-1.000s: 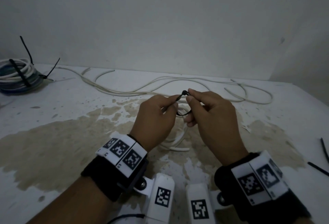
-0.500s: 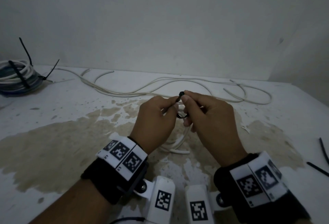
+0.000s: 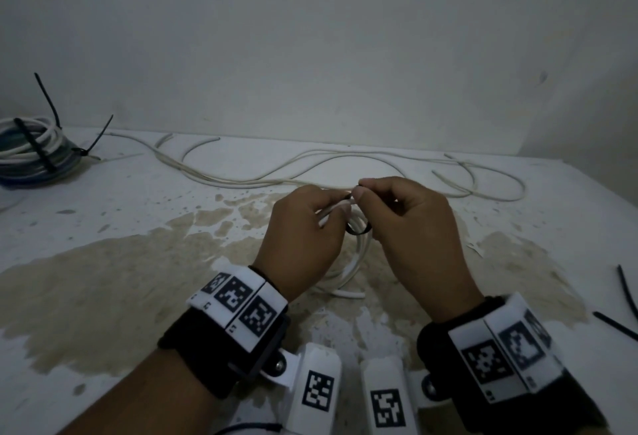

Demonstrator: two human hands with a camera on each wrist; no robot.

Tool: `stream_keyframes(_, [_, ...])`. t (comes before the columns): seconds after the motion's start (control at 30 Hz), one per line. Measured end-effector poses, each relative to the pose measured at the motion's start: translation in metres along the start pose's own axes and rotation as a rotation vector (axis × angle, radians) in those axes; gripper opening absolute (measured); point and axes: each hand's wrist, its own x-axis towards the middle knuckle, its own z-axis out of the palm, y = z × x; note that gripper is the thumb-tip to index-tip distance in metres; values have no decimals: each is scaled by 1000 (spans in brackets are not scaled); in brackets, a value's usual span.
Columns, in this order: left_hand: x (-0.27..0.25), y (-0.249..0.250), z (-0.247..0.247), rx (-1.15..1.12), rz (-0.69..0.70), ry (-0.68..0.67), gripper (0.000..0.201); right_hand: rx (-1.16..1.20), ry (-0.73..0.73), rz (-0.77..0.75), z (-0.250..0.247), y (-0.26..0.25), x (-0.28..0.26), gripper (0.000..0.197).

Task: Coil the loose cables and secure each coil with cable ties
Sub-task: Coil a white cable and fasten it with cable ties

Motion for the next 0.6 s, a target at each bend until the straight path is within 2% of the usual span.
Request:
stream_keyframes(0.2, [0,0,0,35,66,53,24,27,-106,20,1,-1,-3,5])
stream_keyframes(0.37, [-2,5,3,57,66,-5,23,-7,111,-54,6,2,-5,8])
stream_keyframes(0.5, [0,5,0,-43,-72,3,16,-36,122,-93,3,0,-5,14])
stream_keyframes(0.6, [2,3,-2,-25,-76,24,18,-51,121,-97,3,0,-4,17])
